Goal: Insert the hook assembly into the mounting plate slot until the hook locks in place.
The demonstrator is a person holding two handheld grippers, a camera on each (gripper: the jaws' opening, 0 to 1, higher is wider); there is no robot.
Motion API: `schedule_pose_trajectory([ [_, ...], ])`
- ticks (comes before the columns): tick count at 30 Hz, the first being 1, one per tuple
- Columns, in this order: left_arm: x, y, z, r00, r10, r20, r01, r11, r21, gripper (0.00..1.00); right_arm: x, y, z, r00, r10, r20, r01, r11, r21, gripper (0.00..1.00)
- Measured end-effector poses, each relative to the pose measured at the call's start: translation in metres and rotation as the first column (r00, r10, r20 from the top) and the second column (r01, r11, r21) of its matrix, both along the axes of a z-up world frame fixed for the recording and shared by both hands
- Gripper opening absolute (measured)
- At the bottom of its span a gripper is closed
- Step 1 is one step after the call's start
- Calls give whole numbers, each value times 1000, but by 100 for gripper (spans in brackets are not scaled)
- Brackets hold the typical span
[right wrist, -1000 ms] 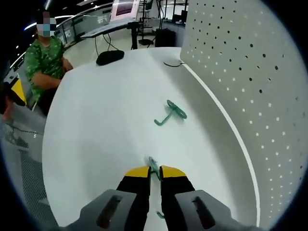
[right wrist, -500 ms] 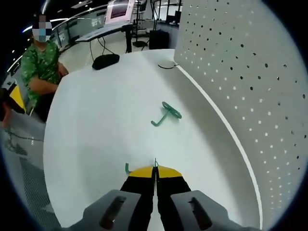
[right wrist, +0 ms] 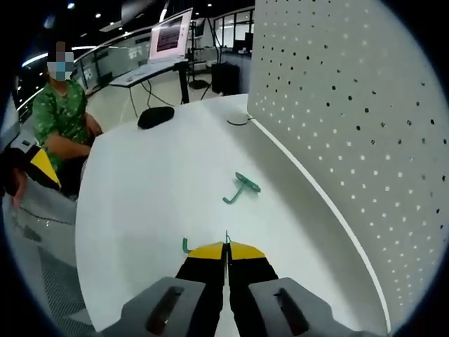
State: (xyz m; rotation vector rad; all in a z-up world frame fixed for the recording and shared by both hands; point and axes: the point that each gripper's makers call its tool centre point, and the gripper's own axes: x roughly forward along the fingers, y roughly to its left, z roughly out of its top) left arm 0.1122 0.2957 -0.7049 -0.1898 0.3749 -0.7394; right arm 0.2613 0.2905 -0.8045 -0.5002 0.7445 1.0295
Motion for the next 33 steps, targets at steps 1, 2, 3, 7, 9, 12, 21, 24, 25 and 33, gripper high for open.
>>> schedule_pose_trajectory([
  [1, 1, 0, 0, 1000, 4, 1, -4, 1000, 0, 84, -1, 0, 1, 1000, -3, 2, 3, 1000, 6, 0],
  [2, 1, 0, -1, 1000, 5, 1, -5, 1000, 0, 84, -1, 1, 5, 1000, -6, 11, 6, 1000, 18, 0],
  [3, 2, 0, -1, 1000, 7, -1, -7, 1000, 0, 84, -2, 1, 7, 1000, -12, 13, 12, 999, 30, 0],
  [7, 5, -3, -1, 1000, 17, -5, -17, 1000, -11, 83, -6, 1, 19, 999, -38, 19, 36, 996, 82, 0],
  [9, 6, -5, 0, 1000, 18, -11, -18, 1000, -21, 82, -10, 1, 25, 999, -48, 19, 46, 992, 114, 0],
  [12, 7, -8, 2, 1000, 17, -12, -18, 999, -31, 81, -14, -1, 29, 998, -54, 24, 51, 991, 124, 0],
  [21, 12, -10, 8, 999, 45, -15, -46, 997, -61, 76, -25, -3, 58, 993, -103, 52, 90, 971, 219, 0],
  [24, 14, -10, 8, 999, 42, -6, -42, 998, -38, 75, -30, -4, 62, 992, -106, 64, 89, 969, 230, 0],
  [25, 15, -10, 9, 999, 43, -7, -43, 998, -37, 75, -31, -4, 63, 992, -109, 65, 91, 968, 234, 0],
  [33, 20, -11, 9, 998, 58, -21, -59, 998, -37, 68, -42, -6, 78, 990, -121, 75, 96, 954, 283, 0],
])
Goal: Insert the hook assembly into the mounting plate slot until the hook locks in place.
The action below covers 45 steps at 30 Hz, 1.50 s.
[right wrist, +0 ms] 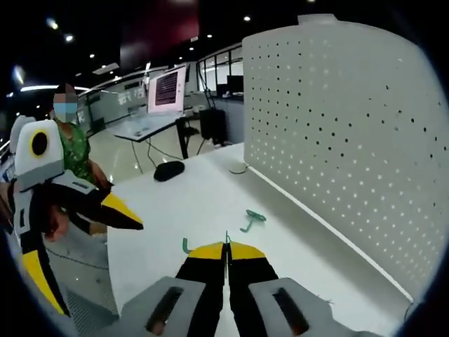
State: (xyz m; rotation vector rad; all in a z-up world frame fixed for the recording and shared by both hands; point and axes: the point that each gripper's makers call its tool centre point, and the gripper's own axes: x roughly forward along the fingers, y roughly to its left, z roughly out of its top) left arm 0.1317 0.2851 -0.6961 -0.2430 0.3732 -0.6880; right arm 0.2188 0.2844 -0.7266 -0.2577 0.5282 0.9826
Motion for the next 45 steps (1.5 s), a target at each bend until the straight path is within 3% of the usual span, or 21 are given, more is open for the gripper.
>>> schedule_pose_trajectory([
  [7, 5, 0, 5, 1000, 24, -2, -24, 999, -43, 65, -4, -5, 24, 999, -25, 29, 23, 997, 75, 0],
  [18, 10, -1, 12, 998, 60, -9, -60, 994, -95, 60, -8, -13, 43, 997, -62, 52, 54, 989, 136, 0],
  [32, 15, -2, 28, 995, 94, -31, -98, 968, -233, 37, -26, -16, 64, 995, -81, 63, 65, 973, 220, 0],
  [40, 17, 1, 32, 991, 121, -51, -131, 945, -300, 25, -35, -10, 66, 996, -56, 72, 39, 974, 225, 0],
  [45, 17, -1, 32, 991, 122, -58, -134, 941, -309, 23, -40, -8, 69, 996, -52, 73, 33, 970, 242, 0],
])
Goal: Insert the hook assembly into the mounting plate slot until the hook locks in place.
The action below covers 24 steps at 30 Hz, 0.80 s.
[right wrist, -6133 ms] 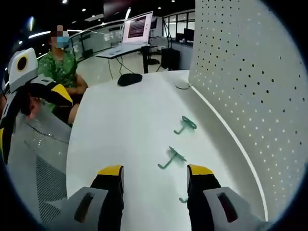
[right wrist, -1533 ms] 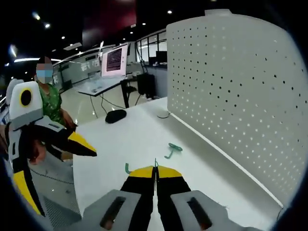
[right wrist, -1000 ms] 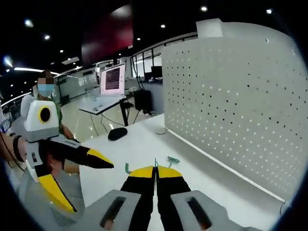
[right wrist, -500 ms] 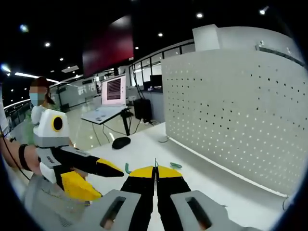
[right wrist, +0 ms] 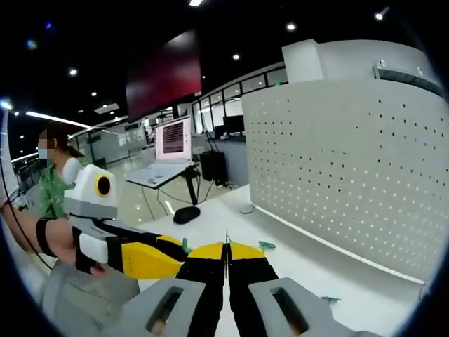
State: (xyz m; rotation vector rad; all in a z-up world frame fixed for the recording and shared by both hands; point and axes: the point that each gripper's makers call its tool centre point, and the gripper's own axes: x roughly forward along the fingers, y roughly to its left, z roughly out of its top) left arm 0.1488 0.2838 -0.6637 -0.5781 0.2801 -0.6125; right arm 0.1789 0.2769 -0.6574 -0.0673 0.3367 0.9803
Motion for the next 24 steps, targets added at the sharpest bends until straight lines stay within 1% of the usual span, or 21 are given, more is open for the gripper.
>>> schedule_pose_trajectory([
  [3, 1, 0, 3, 1000, 7, 6, -7, 1000, -20, 15, -1, 1, 2, 1000, 3, 2, -3, 1000, 10, 0],
  [4, 1, 0, 4, 1000, 9, 5, -9, 1000, -27, 14, -1, 1, 2, 1000, 3, 2, -3, 1000, 13, 0],
  [7, 2, 2, 5, 1000, 17, -2, -17, 999, -46, 14, -2, 1, 4, 1000, 3, 2, -3, 1000, 20, 0],
  [11, 4, 4, 7, 999, 32, 2, -31, 998, -63, 10, -5, 2, 6, 1000, 3, -3, -3, 999, 40, 0],
  [13, 5, 4, 6, 999, 32, -13, -32, 997, -76, 8, -6, 3, 8, 1000, 3, -12, -2, 998, 61, 0],
  [14, 5, 4, 7, 999, 33, -17, -34, 996, -81, 8, -8, 5, 9, 1000, 2, -27, 0, 996, 88, 0],
  [16, 5, 3, 5, 999, 27, -26, -29, 996, -87, 7, -9, 6, 8, 999, 6, -33, -3, 996, 87, 0],
  [18, 6, 4, 6, 999, 37, -31, -40, 995, -94, 6, -10, 6, 8, 1000, 3, -22, -1, 996, 84, 0],
  [20, 7, 8, 7, 998, 54, -31, -57, 993, -104, 6, -11, 7, 8, 999, 5, -36, -1, 996, 92, 0],
  [22, 6, 9, 8, 998, 55, -32, -58, 991, -119, 6, -11, 7, 8, 999, 4, -38, 0, 996, 93, 0],
  [24, 6, 9, 6, 998, 51, -35, -54, 993, -109, 6, -11, 8, 7, 999, -3, -43, 7, 996, 89, 0],
])
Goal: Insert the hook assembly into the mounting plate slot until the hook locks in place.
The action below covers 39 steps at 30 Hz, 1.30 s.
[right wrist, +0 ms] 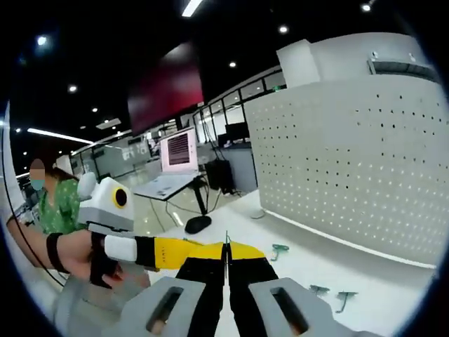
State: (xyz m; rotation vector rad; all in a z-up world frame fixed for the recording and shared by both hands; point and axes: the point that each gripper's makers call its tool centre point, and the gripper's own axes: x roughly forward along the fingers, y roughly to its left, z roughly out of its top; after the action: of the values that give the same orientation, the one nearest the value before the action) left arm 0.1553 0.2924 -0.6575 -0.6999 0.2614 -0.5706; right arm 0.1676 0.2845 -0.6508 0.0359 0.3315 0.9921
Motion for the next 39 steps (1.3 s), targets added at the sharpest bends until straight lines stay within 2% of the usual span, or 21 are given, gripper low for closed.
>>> schedule_pose_trajectory([
  [6, 1, 1, -1, 1000, 8, -4, -8, 1000, 3, 6, 1, 0, 0, 999, -35, -15, 35, 999, 23, 0],
  [13, -2, 2, -4, 1000, 3, -19, -3, 1000, 14, 4, -3, 3, -2, 1000, 1, 19, 0, 1000, -10, 0],
  [16, -4, 1, -9, 999, -16, -36, 18, 999, 48, 3, -5, 3, -6, 1000, 7, -12, -7, 1000, -20, 0],
  [21, -3, -1, -6, 999, -21, -30, 22, 999, 44, 3, -4, -1, -2, 1000, 7, 3, -7, 1000, 4, 0],
  [26, -2, -7, -3, 999, -39, 6, 39, 995, 96, 2, -3, -5, -1, 1000, 19, 18, -19, 1000, 1, 1],
  [28, 0, -5, 0, 999, -26, 32, 22, 992, 122, 2, 0, -10, 1, 1000, 0, 13, 0, 1000, 11, 6],
  [32, 2, -5, 6, 999, -31, 44, 26, 993, 117, 2, -1, -14, 7, 999, -3, 41, 2, 1000, 27, 7],
  [39, 4, -5, 9, 997, -31, 69, 20, 988, 154, 2, -1, -24, 10, 999, -31, 27, 30, 999, 39, 8],
])
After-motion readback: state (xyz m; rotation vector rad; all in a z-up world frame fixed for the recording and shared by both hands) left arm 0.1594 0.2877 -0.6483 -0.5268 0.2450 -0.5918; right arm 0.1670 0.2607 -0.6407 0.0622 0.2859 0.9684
